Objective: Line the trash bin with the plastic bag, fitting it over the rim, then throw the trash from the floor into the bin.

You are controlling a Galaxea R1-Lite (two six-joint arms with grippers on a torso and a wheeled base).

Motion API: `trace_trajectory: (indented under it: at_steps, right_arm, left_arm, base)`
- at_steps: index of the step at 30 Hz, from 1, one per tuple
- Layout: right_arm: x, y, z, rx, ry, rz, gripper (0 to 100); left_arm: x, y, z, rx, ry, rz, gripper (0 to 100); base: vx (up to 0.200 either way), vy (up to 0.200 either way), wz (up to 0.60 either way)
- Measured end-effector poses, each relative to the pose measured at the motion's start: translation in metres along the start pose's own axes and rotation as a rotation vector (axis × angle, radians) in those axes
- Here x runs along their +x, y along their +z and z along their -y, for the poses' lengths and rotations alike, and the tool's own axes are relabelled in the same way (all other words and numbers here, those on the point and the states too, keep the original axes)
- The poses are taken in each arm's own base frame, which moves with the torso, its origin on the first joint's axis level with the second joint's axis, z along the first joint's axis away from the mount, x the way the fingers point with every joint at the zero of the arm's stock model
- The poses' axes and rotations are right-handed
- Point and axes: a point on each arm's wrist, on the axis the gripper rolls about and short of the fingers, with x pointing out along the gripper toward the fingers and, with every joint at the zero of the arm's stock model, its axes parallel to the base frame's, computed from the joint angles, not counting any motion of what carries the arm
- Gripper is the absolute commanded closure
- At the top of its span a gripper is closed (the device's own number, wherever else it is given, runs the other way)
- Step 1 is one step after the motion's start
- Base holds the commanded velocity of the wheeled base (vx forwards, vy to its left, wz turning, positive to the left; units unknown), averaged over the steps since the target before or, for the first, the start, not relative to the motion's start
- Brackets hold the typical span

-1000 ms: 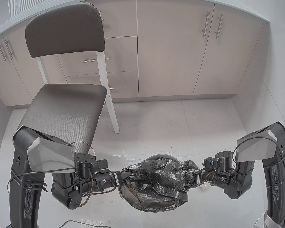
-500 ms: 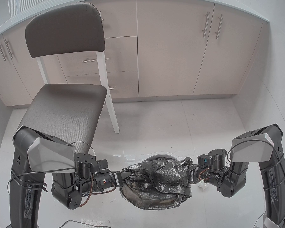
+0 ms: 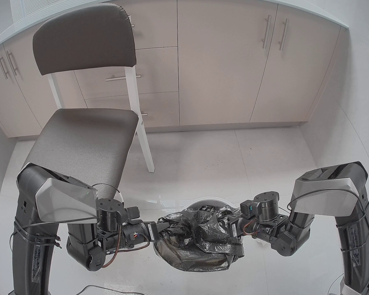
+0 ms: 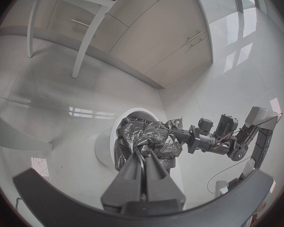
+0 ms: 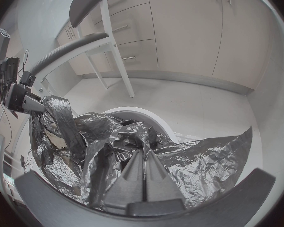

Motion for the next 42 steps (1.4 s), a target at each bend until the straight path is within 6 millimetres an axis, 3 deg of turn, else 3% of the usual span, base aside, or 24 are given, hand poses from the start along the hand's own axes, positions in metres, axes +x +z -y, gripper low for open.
trace_trajectory:
  at_steps: [12, 20, 28, 42]
  right_arm:
    - [0.045, 0.035, -0.019, 0.006, 0.032, -0.047, 100]
    - [0.072, 0.041, -0.025, 0.011, 0.041, -0.148, 100]
    - [0.085, 0.041, -0.021, 0.068, 0.03, -0.236, 100]
    - [0.105, 0.065, -0.013, 0.098, 0.018, -0.331, 100]
  left_arm:
    - [0.0, 0.0, 0.0, 0.0, 0.001, -0.001, 100]
    - [0.0, 0.0, 0.0, -0.001, 0.001, 0.001, 100]
    - [0.0, 0.0, -0.001, 0.001, 0.001, 0.002, 100]
    - [0.0, 0.0, -0.001, 0.005, 0.001, 0.0, 100]
  base:
    - [0.0, 0.0, 0.0]
    - [0.0, 0.0, 0.0]
    - [0.0, 0.0, 0.0]
    - [0.0, 0.0, 0.0]
